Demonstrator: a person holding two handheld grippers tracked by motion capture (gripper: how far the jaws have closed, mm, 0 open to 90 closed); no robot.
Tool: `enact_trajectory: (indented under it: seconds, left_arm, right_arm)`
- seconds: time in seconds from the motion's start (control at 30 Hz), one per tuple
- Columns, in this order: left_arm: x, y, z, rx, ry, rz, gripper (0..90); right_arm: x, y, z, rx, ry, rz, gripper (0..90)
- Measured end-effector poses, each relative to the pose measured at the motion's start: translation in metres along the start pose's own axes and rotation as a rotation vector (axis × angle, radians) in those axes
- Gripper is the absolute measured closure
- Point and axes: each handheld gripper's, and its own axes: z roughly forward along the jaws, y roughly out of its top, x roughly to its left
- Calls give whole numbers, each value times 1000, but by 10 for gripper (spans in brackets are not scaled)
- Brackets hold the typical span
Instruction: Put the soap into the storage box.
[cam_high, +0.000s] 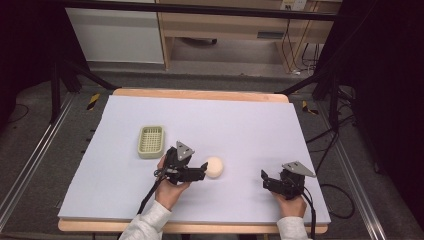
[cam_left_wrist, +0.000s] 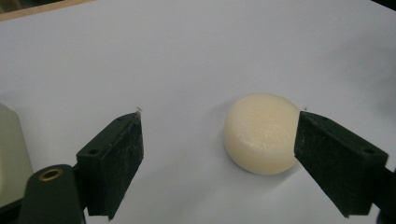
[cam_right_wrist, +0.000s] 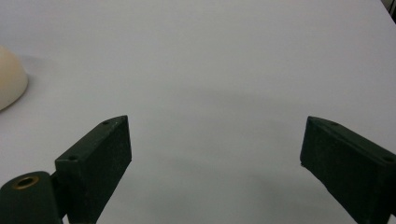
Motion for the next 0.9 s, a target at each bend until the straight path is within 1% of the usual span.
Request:
enact_trajectory:
  seconds: [0.27, 0.33, 0.47, 0.53, 0.57, 0.67, 0.77, 0.9]
  left_arm:
    - [-8, 0, 9, 4, -9, -4, 145]
    - [-10, 0, 11, 14, -10, 6, 144]
    - [-13, -1, 15, 24, -12, 12, 141]
    - [-14, -1, 17, 28, -13, 11, 140]
    - [-15, -1, 19, 22, -13, 6, 138]
    - [-17, -1, 21, 35, -13, 12, 131]
    - [-19, 0, 23, 30, -17, 10, 130]
    - [-21, 0, 26, 41, -20, 17, 129]
  right_arm:
    - [0, 0, 0, 1, 0, 1, 90]
    - [0, 0, 0, 0, -1, 2, 90]
    - [0, 0, 0, 1, 0, 3, 90]
    - [0, 0, 0, 2, 1, 3, 90]
    - [0, 0, 0, 2, 2, 3, 90]
    - [0, 0, 0, 2, 2, 4, 90]
    - [0, 0, 0, 2, 3, 3, 90]
    - [0, 0, 1, 5, 3, 5, 89]
